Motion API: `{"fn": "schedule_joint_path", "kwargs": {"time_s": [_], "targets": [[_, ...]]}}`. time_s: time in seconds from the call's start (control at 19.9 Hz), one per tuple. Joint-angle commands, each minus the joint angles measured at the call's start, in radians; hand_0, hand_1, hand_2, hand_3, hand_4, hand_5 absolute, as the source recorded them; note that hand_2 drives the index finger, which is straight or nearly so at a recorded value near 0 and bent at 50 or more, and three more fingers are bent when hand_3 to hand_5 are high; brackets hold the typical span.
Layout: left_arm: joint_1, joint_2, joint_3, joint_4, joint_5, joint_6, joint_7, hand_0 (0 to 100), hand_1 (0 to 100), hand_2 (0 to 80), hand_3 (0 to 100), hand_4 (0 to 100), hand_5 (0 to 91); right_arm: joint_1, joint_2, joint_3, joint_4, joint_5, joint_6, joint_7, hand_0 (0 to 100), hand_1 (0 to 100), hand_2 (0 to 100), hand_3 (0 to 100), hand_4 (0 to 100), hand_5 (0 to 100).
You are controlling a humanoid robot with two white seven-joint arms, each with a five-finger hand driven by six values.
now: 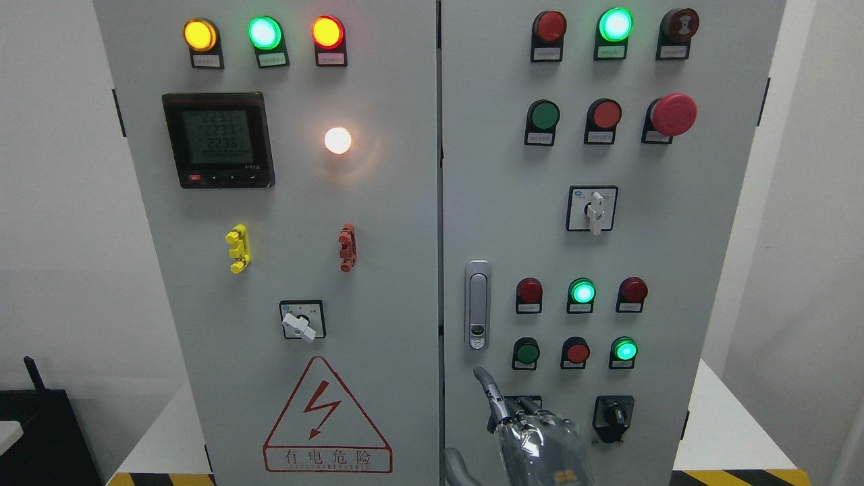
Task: Release door handle
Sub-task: 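Raise the right hand toward the silver door handle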
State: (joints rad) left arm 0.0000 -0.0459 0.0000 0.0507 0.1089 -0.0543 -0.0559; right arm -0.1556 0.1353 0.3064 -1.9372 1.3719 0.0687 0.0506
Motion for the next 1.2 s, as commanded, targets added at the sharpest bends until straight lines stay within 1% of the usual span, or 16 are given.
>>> {"fn": "schedule_joint_path", "kwargs": {"time_s": [0.0,0.5,0.65,0.75,0.95,1.15], "targets": [[-0.025,0.0,0.017,0.0,0.0,0.001,0.001,12,39,0.0,0,0,0.0,-0.039,0.001,0.016,0.044,0.001,0.003,0.011,36,23,0,62,60,70],[-0.026,0.0,0.017,0.0,0.0,0.001,0.001,12,39,0.0,0,0,0.0,-0.085,0.001,0.005,0.072,-0.004,0.023,0.014,34,23,0,62,60,71],[-0.026,0.0,0.017,0.0,0.0,0.001,0.001,12,39,0.0,0,0,0.0,-0.093,0.0,0.003,0.084,-0.007,0.049,0.017,34,23,0,62,60,71],[-0.026,0.0,0.017,0.0,0.0,0.001,0.001,12,39,0.0,0,0,0.0,-0.094,0.001,-0.001,0.086,-0.007,0.052,0.026,34,23,0,62,61,71],[-0.026,0.0,0.017,0.0,0.0,0.001,0.001,12,39,0.0,0,0,0.0,-0.108,0.0,-0.024,0.099,-0.008,0.056,0.028,34,23,0,63,61,71],[-0.026,0.0,0.017,0.0,0.0,0.001,0.001,12,39,0.0,0,0,0.0,-0.11,0.0,-0.026,0.102,-0.01,0.056,0.029,34,23,0,63,61,71]]}}
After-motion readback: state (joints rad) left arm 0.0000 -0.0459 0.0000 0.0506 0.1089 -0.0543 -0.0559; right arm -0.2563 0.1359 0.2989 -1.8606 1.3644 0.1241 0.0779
